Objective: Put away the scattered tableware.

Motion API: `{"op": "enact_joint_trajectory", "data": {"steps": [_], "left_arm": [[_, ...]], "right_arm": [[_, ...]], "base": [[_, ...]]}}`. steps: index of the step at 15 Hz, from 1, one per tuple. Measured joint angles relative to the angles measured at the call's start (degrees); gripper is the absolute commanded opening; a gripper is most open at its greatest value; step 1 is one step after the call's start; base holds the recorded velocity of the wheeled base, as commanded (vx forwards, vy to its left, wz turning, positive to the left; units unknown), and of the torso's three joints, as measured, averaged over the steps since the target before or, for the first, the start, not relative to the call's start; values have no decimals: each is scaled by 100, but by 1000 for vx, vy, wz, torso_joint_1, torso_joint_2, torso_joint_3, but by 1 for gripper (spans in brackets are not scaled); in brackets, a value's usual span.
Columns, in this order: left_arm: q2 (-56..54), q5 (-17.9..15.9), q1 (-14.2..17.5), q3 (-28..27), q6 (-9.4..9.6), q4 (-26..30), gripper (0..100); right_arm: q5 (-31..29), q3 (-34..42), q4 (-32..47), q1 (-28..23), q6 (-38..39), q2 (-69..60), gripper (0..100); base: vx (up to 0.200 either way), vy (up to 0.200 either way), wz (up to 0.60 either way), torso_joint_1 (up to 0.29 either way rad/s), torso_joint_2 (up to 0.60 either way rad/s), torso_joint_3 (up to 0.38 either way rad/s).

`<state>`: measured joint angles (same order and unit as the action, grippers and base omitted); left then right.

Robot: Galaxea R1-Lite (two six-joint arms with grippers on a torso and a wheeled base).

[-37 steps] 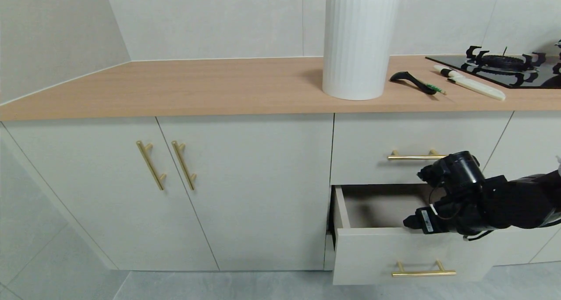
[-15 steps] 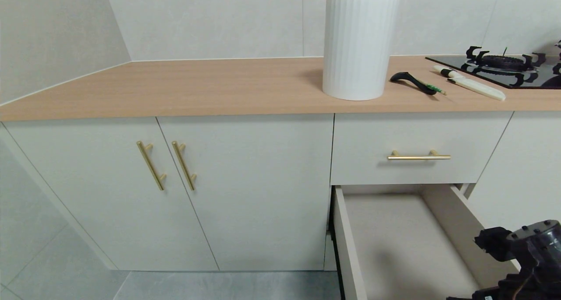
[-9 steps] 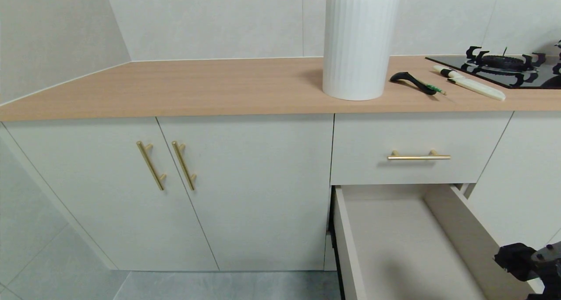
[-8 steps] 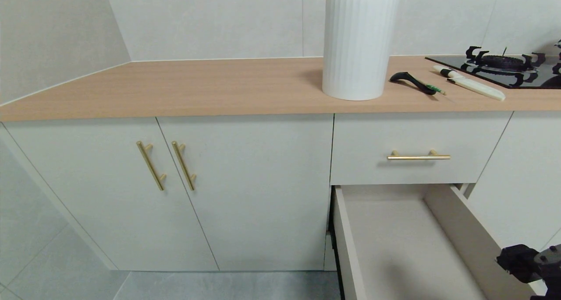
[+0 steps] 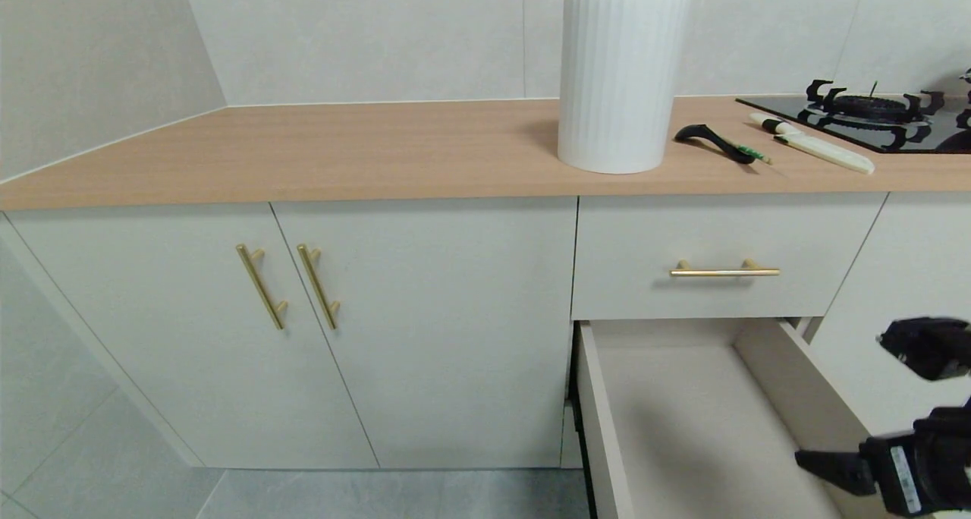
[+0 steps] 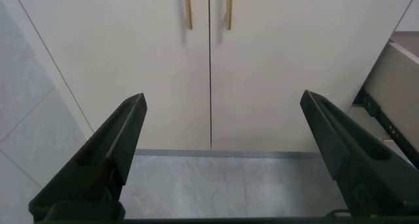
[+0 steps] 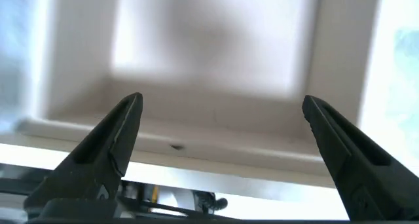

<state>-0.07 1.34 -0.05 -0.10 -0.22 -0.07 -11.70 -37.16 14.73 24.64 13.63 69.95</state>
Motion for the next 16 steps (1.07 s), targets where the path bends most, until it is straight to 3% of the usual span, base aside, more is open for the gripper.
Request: {"op": "enact_joint_trajectory", "data": {"steps": [3, 5, 8, 11, 16], "left_arm": [[0, -1, 0, 0, 0, 0, 100], [0, -1, 0, 0, -2, 2, 100], [0, -1, 2, 2, -2, 7, 100], [0, 2, -2, 2, -2, 17, 100], [0, -1, 0, -1, 0, 2, 100]], "right_arm": [[49, -1648, 842, -35, -380, -66, 100], [87, -2153, 970, -133, -750, -50, 100], [278, -2317, 965, -361, -784, -24, 100], [457, -2334, 891, -461, -817, 0, 100], [460, -2317, 878, -479, -819, 133, 100]], "base": [[0, 0, 0, 0, 0, 0], [0, 0, 0, 0, 0, 0], [0, 0, 0, 2, -48, -53], [0, 0, 0, 33, -211, -310], [0, 0, 0, 86, -501, -343]]}}
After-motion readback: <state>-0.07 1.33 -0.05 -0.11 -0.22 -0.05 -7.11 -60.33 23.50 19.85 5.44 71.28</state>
